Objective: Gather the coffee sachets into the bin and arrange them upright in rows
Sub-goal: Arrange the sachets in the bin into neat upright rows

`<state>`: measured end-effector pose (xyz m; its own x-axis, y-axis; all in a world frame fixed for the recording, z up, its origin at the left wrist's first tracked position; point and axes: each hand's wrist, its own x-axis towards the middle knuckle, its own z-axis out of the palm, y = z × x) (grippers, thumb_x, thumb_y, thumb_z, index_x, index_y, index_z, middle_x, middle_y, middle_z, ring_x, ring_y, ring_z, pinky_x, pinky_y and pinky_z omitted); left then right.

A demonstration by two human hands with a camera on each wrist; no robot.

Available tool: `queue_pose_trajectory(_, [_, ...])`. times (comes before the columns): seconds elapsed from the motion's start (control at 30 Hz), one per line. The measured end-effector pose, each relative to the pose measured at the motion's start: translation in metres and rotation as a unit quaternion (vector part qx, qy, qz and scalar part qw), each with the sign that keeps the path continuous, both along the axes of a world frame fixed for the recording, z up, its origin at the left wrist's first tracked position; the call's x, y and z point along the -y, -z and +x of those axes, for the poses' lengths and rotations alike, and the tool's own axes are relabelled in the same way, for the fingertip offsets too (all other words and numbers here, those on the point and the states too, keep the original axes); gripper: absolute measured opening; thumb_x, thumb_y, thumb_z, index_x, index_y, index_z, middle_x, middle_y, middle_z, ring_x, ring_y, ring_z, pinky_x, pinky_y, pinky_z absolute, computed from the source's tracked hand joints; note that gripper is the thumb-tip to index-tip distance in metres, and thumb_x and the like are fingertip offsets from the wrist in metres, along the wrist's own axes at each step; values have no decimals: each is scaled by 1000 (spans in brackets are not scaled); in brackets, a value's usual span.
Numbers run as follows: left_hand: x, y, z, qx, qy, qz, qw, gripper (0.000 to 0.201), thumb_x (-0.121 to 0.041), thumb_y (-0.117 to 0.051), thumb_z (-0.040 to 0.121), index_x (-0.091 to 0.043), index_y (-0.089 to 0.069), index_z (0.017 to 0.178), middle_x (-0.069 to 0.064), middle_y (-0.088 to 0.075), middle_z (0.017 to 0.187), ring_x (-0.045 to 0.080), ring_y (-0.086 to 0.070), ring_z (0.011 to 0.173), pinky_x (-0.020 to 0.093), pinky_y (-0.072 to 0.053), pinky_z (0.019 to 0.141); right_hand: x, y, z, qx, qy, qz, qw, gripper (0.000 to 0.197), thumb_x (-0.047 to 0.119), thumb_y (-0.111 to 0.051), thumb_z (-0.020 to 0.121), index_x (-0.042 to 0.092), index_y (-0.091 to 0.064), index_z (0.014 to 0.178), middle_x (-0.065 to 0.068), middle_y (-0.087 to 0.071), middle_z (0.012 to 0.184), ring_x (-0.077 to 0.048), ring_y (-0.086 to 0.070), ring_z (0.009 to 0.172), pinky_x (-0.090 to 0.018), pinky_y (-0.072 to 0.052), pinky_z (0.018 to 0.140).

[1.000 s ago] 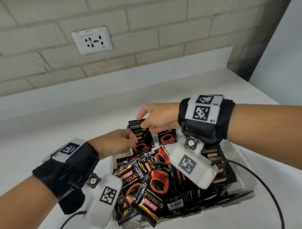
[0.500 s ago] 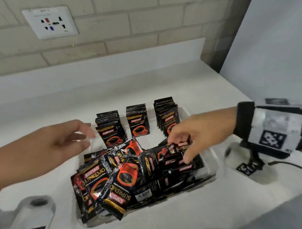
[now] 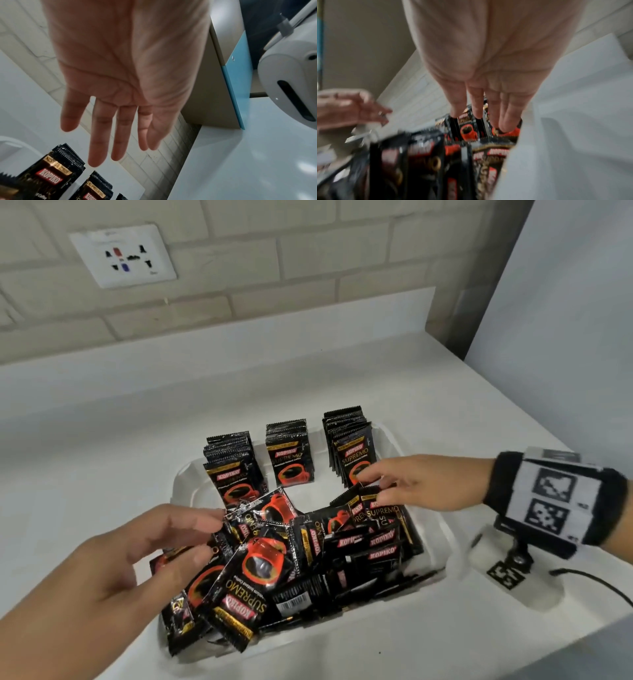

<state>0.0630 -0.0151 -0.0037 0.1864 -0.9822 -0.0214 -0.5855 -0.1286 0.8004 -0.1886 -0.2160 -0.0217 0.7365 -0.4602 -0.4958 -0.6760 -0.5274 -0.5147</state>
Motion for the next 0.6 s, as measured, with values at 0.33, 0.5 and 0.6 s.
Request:
queue_pose_trajectory(0.33, [-16, 14, 7, -13, -44, 8, 999, 56, -87, -52, 57, -49, -65, 96, -20, -71, 98, 3, -68, 95, 41, -56, 65, 7, 10, 42, -146, -196, -142, 959, 62, -4, -43, 90, 26, -28, 142, 0, -47, 137, -17, -45, 121, -31, -42, 100])
queue_pose_trajectory(0.5, [-25, 19, 15, 0, -57, 14, 998, 53, -83, -55, 62, -46, -65, 100, -17, -72, 98, 13, -71, 85, 62, -54, 63, 7, 9, 48, -182, -262, -201, 926, 59, 7, -57, 87, 27, -35, 138, 3, -53, 127, -17, -38, 117, -36, -37, 100])
queue_pose_trajectory(0.6, [-25, 19, 17, 23, -46, 23, 998, 53, -83, -53, 63, -47, -64, 100, -19, -72, 96, 15, -72, 81, 59, -55, 63, 6, 9, 51, -177, -261, -187, 931, 65, 8, -63, 83, 29, -36, 138, 2, -50, 129, -18, -38, 119, -39, -37, 101])
